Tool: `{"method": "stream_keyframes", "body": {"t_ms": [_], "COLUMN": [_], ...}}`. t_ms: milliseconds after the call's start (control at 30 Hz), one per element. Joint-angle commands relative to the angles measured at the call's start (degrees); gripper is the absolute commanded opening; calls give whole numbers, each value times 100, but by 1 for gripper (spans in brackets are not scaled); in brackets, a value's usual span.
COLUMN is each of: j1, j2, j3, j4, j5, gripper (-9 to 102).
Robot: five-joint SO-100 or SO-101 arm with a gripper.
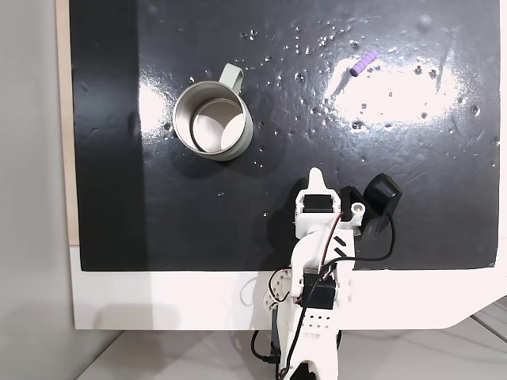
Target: Grasp a pengrip and put it in the cup.
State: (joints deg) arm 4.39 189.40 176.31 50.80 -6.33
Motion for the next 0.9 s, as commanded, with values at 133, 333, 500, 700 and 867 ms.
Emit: {"method": "stream_keyframes", "body": {"t_ms": [133, 333, 500, 700, 867], "j1": [-9, -35, 141, 272, 264], "j2": [70, 70, 53, -1881, -3902], "j3": [114, 114, -308, -2109, -3894], "j4": [-624, -624, -431, -466, -325], "j5": [141, 97, -325, -571, -571], "gripper": [0, 0, 0, 0, 3]}}
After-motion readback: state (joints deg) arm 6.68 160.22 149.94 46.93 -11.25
